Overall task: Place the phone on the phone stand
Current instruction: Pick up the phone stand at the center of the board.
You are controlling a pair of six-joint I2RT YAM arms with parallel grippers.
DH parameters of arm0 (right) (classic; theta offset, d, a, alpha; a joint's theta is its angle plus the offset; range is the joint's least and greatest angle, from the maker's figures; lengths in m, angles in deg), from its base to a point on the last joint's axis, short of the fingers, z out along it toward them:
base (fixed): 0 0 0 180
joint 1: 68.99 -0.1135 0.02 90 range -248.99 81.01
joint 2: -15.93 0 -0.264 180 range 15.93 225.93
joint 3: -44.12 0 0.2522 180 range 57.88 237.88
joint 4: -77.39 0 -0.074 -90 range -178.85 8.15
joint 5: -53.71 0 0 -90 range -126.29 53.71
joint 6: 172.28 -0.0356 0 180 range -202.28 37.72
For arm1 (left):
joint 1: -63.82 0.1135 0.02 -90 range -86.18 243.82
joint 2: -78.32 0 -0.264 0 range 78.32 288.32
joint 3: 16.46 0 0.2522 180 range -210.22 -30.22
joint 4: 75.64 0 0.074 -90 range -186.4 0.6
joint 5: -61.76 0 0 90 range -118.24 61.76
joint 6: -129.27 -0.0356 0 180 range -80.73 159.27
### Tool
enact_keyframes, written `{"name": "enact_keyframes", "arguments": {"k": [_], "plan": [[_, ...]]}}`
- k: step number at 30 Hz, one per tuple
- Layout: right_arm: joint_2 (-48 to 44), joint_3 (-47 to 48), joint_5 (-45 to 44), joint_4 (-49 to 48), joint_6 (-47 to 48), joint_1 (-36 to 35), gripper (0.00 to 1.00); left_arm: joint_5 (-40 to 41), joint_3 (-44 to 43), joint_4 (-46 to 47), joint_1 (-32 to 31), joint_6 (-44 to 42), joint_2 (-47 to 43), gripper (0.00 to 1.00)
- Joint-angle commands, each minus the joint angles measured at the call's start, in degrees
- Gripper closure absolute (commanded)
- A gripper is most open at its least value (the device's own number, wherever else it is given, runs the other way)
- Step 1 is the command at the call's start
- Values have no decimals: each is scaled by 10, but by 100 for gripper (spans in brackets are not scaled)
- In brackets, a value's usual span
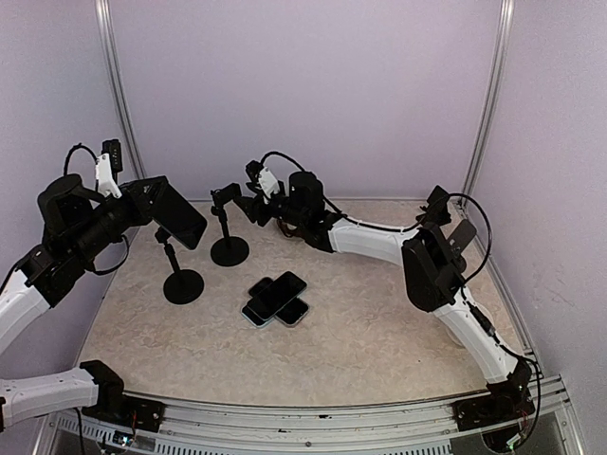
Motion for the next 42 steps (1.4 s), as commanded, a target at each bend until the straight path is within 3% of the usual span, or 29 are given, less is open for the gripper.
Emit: {"name": "enact_keyframes", "arguments": {"k": [1, 15, 24, 29, 34, 42], "plan": [[32, 28, 21, -63, 2, -1, 45, -9, -6, 34, 3, 21, -4, 100], [46, 25, 61, -120, -15, -1, 62, -4, 0, 19, 3, 22, -13, 100], [60, 37, 56, -118, -16, -2, 67, -5, 0, 20, 3, 23, -11, 100], [66, 37, 48, -120, -19, -2, 67, -5, -1, 18, 3, 22, -14, 100], [70, 37, 14, -125, -18, -2, 59, -1, -1, 16, 3, 19, -18, 100], [78, 49, 46, -136, -28, -1, 67, 2, -1, 13, 3, 13, -19, 100]]}}
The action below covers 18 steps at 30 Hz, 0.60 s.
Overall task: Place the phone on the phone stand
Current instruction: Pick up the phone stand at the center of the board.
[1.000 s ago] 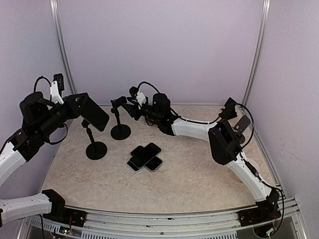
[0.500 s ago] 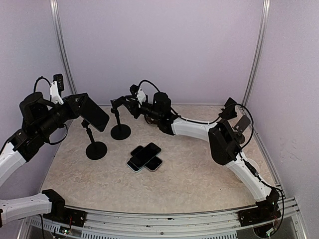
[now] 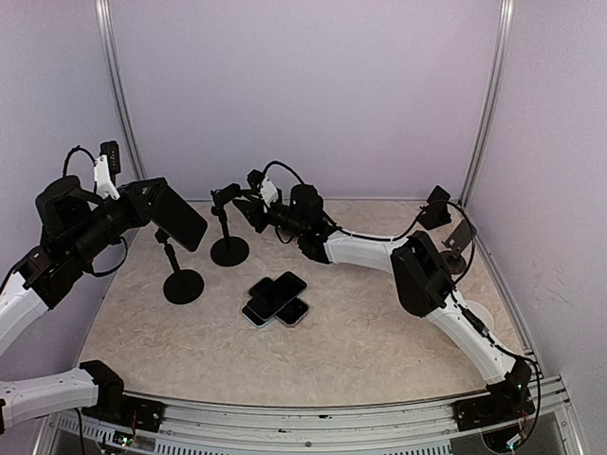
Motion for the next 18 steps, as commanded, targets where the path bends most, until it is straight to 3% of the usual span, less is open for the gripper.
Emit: {"name": "enact_keyframes", "arguments": {"k": [1, 7, 16, 18], "plan": [[10, 25, 23, -22, -9, -1, 69, 6, -3, 21, 4, -6, -11, 100], [2, 17, 48, -39, -16, -2, 74, 7, -3, 22, 3, -8, -8, 100], [-1, 17, 37, -31, -14, -3, 99, 8, -2, 24, 4, -11, -6, 100], [-7, 17, 28, -32, -14, -4, 100, 9, -2, 24, 4, -11, -6, 100]]}}
